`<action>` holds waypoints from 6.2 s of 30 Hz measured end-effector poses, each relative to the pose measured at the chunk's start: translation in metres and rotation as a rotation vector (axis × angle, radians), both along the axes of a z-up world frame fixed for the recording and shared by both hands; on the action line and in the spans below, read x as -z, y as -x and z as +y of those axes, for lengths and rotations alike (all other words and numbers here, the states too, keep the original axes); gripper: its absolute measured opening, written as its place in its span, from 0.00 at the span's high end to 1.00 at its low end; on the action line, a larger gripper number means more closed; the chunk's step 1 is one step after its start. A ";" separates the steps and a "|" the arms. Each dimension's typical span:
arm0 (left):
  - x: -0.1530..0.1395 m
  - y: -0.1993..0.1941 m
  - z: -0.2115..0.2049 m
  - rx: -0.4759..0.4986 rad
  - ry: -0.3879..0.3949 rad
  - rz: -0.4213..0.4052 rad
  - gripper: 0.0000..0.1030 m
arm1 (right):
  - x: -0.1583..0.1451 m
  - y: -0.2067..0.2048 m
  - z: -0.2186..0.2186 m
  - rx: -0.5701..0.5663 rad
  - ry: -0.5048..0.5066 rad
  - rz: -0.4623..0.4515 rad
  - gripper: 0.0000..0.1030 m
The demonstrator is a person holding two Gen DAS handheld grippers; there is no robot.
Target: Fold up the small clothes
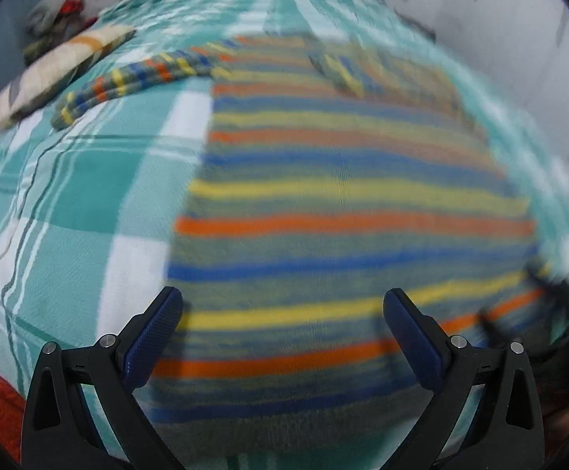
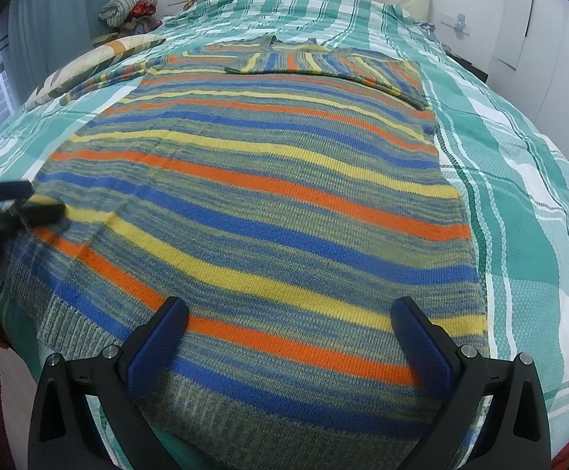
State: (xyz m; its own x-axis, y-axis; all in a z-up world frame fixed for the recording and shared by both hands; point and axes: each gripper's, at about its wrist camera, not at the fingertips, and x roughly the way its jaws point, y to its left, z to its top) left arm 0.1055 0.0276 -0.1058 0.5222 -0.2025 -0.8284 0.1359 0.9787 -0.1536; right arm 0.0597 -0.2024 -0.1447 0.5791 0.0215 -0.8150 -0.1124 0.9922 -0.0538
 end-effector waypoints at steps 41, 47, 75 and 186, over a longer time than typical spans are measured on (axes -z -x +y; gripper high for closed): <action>-0.120 -0.237 -0.108 0.178 -0.041 -0.178 0.96 | -0.001 -0.005 0.007 0.003 0.018 0.031 0.00; -0.009 -0.194 -0.197 0.309 -0.212 0.020 0.47 | -0.001 -0.004 0.007 -0.002 0.017 0.031 0.00; 0.038 -0.153 0.115 -0.224 -0.170 -0.092 0.00 | 0.001 -0.003 0.008 -0.016 0.034 -0.002 0.00; 0.038 -0.154 0.117 -0.224 -0.168 -0.091 0.00 | 0.002 0.004 0.006 -0.027 0.028 -0.038 0.00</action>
State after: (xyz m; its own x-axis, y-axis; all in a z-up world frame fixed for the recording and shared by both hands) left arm 0.2594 0.1448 -0.1443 0.6121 0.0623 -0.7884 -0.0804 0.9966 0.0164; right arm 0.0553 -0.1968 -0.1472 0.6096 0.0155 -0.7926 -0.1366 0.9869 -0.0858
